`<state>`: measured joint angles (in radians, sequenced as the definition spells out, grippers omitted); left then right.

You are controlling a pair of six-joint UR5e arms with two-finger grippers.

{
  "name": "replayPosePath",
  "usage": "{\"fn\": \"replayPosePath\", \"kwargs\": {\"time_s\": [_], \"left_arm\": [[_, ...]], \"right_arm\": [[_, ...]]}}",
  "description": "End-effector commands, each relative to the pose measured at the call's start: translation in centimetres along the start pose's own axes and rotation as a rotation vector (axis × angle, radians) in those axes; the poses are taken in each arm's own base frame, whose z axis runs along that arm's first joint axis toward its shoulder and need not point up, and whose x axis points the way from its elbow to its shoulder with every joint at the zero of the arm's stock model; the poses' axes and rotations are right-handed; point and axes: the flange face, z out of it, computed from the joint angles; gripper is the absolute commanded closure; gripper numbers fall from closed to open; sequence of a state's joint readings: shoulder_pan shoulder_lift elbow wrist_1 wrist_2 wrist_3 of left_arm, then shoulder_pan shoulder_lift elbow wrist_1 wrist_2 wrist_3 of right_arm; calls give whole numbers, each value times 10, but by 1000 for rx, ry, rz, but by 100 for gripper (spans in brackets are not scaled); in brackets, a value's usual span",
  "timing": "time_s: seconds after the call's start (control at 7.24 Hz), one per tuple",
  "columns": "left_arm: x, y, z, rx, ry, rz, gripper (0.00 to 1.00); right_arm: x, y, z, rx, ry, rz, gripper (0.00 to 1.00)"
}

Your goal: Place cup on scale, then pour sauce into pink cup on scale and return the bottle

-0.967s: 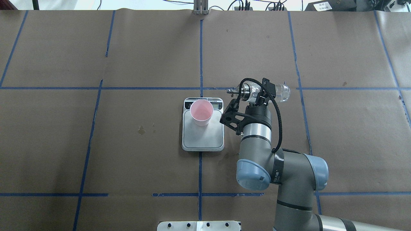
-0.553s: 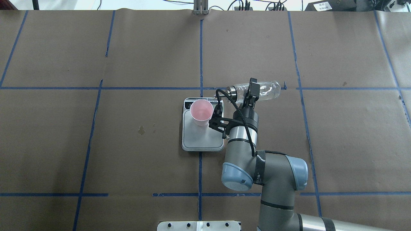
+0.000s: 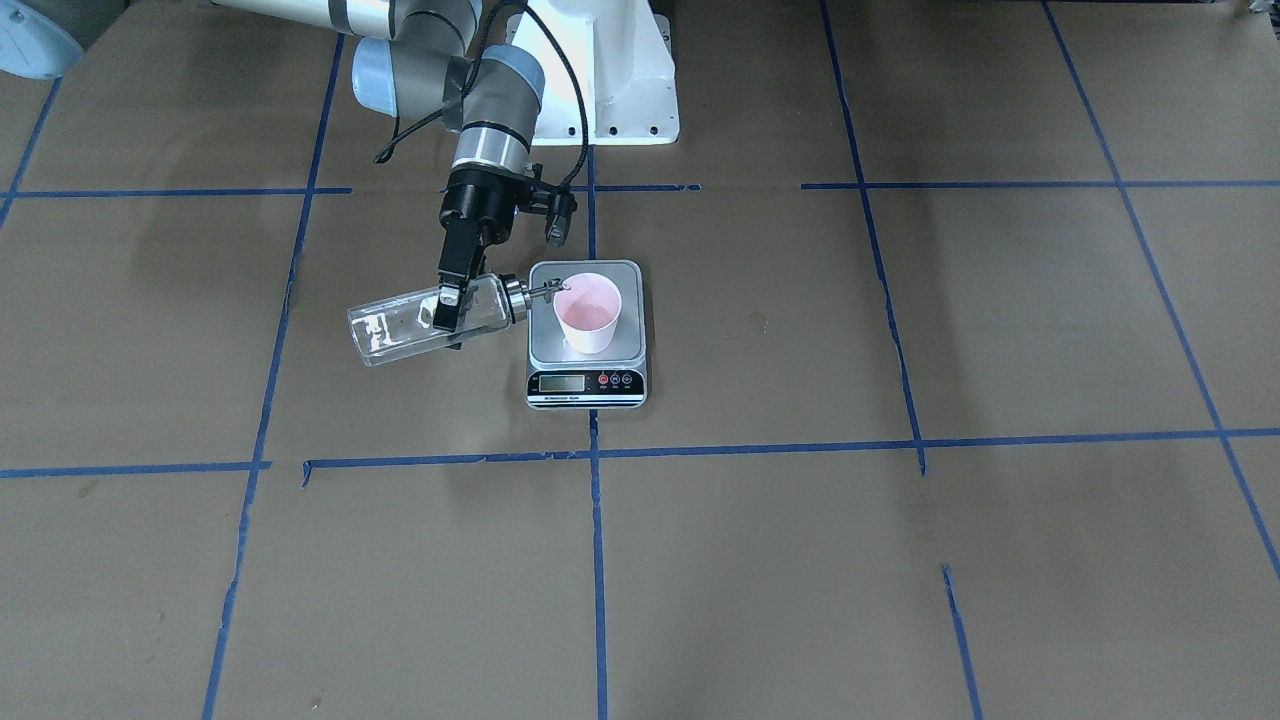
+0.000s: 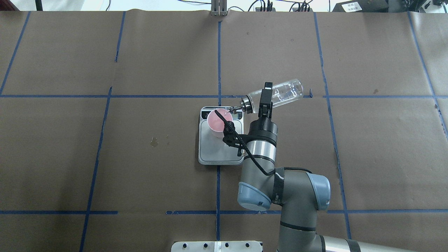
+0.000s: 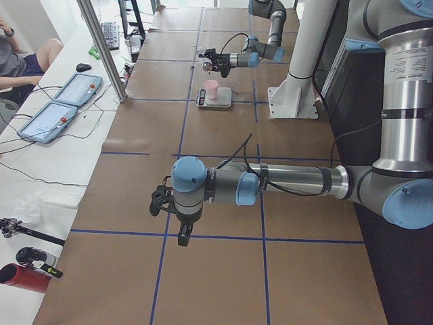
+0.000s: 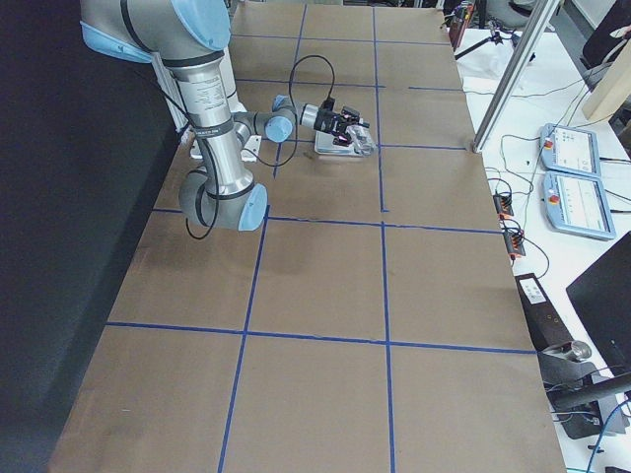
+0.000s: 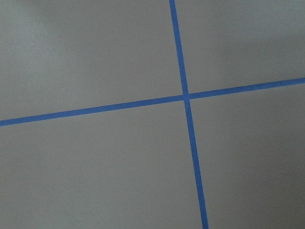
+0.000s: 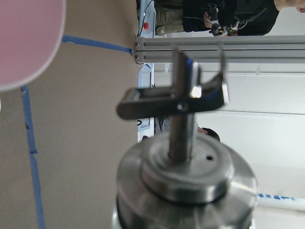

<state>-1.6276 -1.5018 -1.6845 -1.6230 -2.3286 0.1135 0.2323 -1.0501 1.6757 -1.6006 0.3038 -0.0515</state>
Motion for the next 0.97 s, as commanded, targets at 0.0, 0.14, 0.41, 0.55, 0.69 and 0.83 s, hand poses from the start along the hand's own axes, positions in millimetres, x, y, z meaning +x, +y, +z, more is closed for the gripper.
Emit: {"fn": "replayPosePath", "kwargs": {"time_s": [0.0,0.14,0.41,0.55,0.69,0.83], "left_arm": [[1,-1,-1,2,0,2,0],[0,0,0,1,0,1,0],[0,0,-1,2,0,0,0],[0,0,0,0,0,0,0],[0,0,-1,2,0,0,0],[0,0,0,1,0,1,0]], "right_arm": [[1,2,-1,-4,51,-113,100],[0,2,-3,-3,58,-116,100],[-1,3,-3,-2,61,-118,100],[-2,3,-4,-1,61,-120,100],[-2,3,-4,-1,62,-118,100],[-2,4,-4,-2,64,-120,100]]}}
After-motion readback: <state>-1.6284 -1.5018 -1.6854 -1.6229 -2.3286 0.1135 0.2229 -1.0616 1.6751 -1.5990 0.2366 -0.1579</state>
